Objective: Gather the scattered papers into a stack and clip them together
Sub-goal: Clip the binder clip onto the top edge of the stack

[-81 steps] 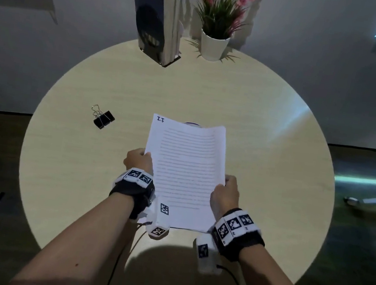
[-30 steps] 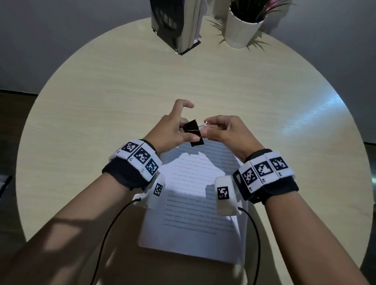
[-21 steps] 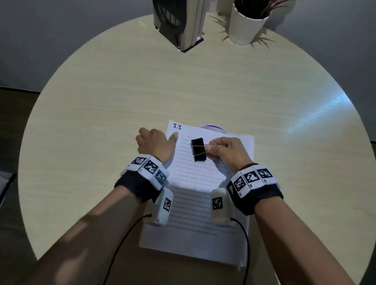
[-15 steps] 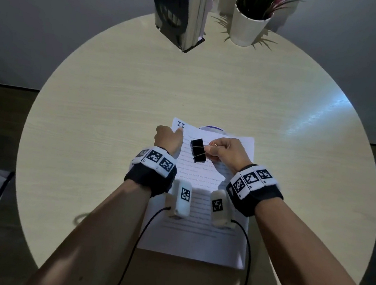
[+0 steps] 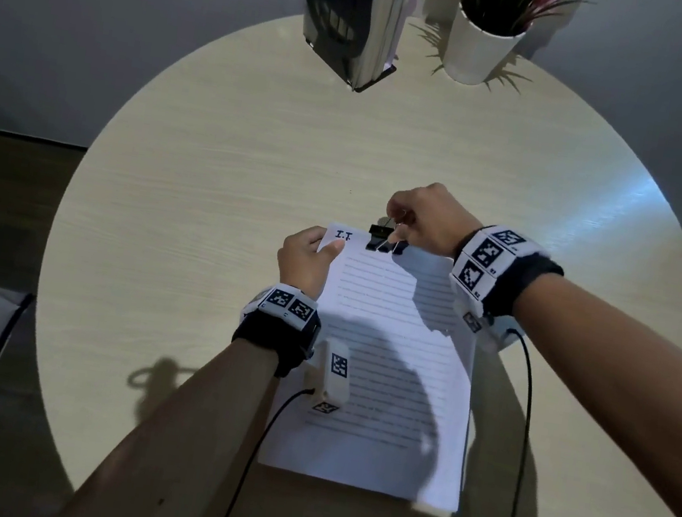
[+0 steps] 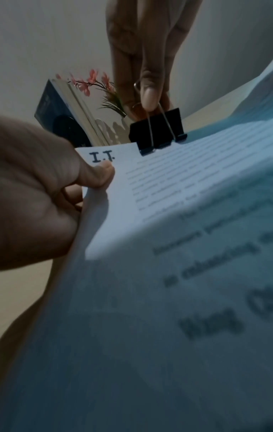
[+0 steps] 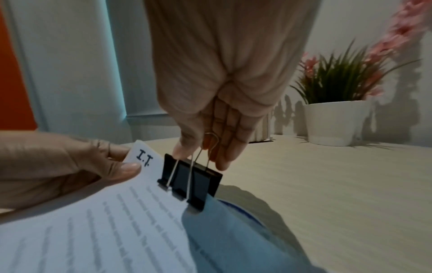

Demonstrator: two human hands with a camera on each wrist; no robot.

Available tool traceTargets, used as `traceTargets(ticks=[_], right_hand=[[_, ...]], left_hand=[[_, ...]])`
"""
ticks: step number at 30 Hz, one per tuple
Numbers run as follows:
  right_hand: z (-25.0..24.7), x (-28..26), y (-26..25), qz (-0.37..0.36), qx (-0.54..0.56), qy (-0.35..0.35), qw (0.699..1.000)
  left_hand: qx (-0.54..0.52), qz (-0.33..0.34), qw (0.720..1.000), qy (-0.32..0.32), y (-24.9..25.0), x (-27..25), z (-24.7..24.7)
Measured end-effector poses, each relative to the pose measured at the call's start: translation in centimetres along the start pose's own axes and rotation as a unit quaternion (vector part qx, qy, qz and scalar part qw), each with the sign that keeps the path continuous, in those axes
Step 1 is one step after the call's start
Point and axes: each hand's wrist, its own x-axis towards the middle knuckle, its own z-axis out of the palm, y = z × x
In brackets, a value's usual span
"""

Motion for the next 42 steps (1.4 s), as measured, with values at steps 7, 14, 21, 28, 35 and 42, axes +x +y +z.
traceTargets(ticks=[7, 14, 21, 28, 35, 42], right_hand=[[0.5, 1.4, 0.9, 0.044, 0.113, -0.087, 0.989], [1.0, 2.2, 1.2, 0.073, 0.21, -0.09, 0.971], [1.4, 3.8, -0.8, 0.059, 0.249, -0.089, 0.963], [1.5, 4.1, -1.5, 0.052, 0.255, -0.091, 0.961], [1.8, 3.9, -1.4, 0.079, 0.289, -0.083, 0.951], [2.7, 2.0, -3.0, 0.112, 0.244, 0.005, 0.963]], left_hand=[[-0.048, -0.007, 0.999, 0.011, -0.6, -0.1, 0.2], [0.008, -0.003, 1.0, 0.018, -1.4, -0.5, 0.1], [-0.006, 0.031, 0.999, 0.027, -1.8, -0.7, 0.3], [-0.015, 0.028, 0.998, 0.05, -2.0, -0.5, 0.7], [-0.004, 0.025, 0.998, 0.05, -2.5, -0.4, 0.9], [-0.009, -0.039, 0.998, 0.042, -1.0, -0.4, 0.4]])
